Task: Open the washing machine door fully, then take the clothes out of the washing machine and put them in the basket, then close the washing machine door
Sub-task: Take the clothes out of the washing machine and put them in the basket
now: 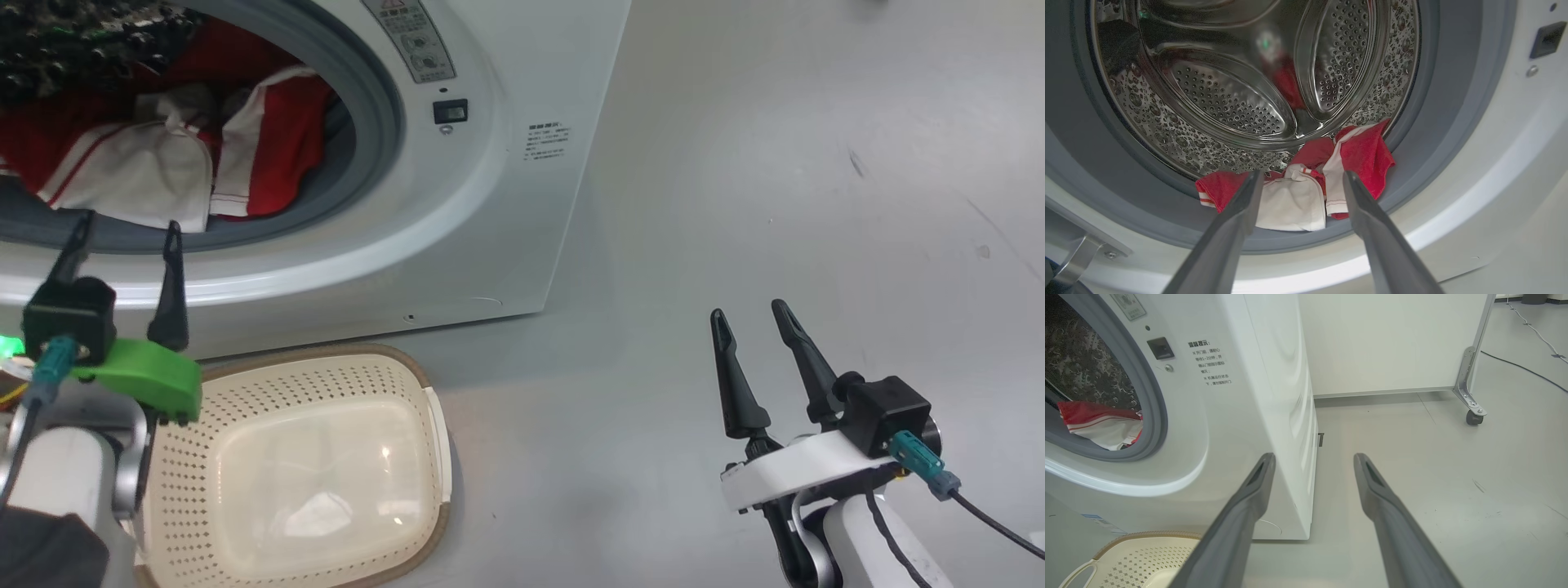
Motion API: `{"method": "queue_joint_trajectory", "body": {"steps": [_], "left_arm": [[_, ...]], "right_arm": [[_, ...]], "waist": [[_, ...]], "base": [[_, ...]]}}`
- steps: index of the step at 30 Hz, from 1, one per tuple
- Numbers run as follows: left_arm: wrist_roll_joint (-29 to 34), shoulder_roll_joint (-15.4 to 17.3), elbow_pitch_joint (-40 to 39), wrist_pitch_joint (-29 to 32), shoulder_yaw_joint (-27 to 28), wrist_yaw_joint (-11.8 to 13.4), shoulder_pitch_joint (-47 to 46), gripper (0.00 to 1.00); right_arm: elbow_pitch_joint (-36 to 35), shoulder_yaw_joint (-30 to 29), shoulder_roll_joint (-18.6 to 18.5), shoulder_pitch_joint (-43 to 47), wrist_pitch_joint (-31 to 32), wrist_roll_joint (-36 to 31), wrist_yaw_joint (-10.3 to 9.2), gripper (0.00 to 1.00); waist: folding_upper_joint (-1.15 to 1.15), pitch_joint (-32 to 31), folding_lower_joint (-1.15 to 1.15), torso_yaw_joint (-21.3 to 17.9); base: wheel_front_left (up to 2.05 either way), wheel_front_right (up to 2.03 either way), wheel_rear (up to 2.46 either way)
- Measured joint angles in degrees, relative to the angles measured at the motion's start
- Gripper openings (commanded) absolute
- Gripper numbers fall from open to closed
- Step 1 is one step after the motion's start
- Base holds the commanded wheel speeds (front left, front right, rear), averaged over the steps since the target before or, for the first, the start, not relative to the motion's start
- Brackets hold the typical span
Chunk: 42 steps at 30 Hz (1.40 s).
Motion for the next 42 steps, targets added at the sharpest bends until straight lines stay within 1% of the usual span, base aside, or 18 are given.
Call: {"method": "queue_joint_trajectory", "body": {"steps": [2, 5, 7, 12, 16, 19, 21, 23, 26, 30, 34, 42], "left_arm": [[0.63, 0.96, 0.65, 1.63, 0.29, 0.44, -2.88, 1.0], [1.8, 2.65, 2.19, 3.96, 0.73, 0.49, -6.82, 1.0], [2.91, 3.8, 3.63, 5.69, 0.97, 0.51, -9.27, 1.0], [4.89, 6.42, 7.65, 9.7, 1.71, 1.19, -14.63, 1.0], [7.15, 8.08, 10.94, 12.6, 1.96, 1.69, -18.29, 1.0], [9.13, 9.59, 13.97, 14.57, 1.74, 1.79, -19.8, 1.0], [9.17, 9.79, 15.9, 15.95, 2.04, 2.25, -20.57, 1.0], [9.21, 9.81, 17.48, 17.01, 2.23, 2.29, -21.48, 1.0], [11.23, 11.14, 19.63, 18.75, 2.3, 2.53, -22.45, 1.0], [11.69, 12.17, 21.15, 19.95, 2.35, 2.88, -23.96, 1.0], [11.95, 12.49, 22.41, 22.79, 2.36, 2.91, -26.25, 1.0], [13.66, 14.26, 25.33, 26.76, 1.74, 2.91, -29.94, 1.0]], "right_arm": [[-0.1, 0.6, 0.23, -0.89, 0.0, 0.1, 0.26, 1.0], [-0.09, 1.22, 0.42, -2.28, 0.0, 0.41, 0.34, 1.0], [-0.1, 1.46, 0.49, -3.21, 0.0, 0.54, 0.78, 1.0], [-0.01, 2.22, 0.73, -5.1, 0.0, 1.08, 0.82, 1.0], [0.3, 2.65, 0.94, -5.75, 0.0, 1.24, 1.31, 1.0], [0.69, 2.9, 1.07, -6.16, 0.0, 1.63, 1.31, 1.0], [0.91, 2.9, 1.11, -6.19, -0.01, 1.64, 1.31, 1.0], [1.08, 2.93, 1.12, -6.22, -0.01, 1.75, 1.31, 1.0], [1.31, 3.14, 1.15, -6.39, -0.07, 2.2, 1.31, 1.0], [1.32, 3.93, 1.19, -6.82, -0.07, 3.78, 1.31, 1.0], [0.97, 4.56, 1.2, -7.28, -0.07, 4.68, 1.29, 1.0], [0.43, 5.15, 1.22, -8.43, -0.08, 5.73, 1.15, 1.0]], "waist": [[0.0, 1.55, 0.0, -1.06], [0.0, 3.83, 0.0, -2.65], [0.0, 5.26, 0.0, -3.74], [0.0, 8.3, 0.0, -6.54], [0.0, 10.3, 0.0, -8.55], [0.0, 11.44, 0.0, -9.87], [0.0, 12.0, 0.0, -10.59], [0.0, 12.44, 0.0, -11.1], [0.0, 12.76, 0.0, -11.55], [0.0, 12.82, 0.0, -11.71], [0.0, 13.2, 0.0, -11.79], [0.0, 14.72, 0.0, -12.08]], "base": [[0.0, 0.0, 0.0], [0.0, 0.0, 0.0], [0.0, 0.0, 0.0], [0.0, 0.0, 0.0], [0.0, 0.0, 0.0], [0.0, 0.0, 0.0], [0.0, 0.0, 0.0], [0.0, 0.0, 0.0], [0.0, 0.0, 0.0], [0.0, 0.0, 0.0], [0.0, 0.0, 0.0], [0.0, 0.0, 0.0]]}}
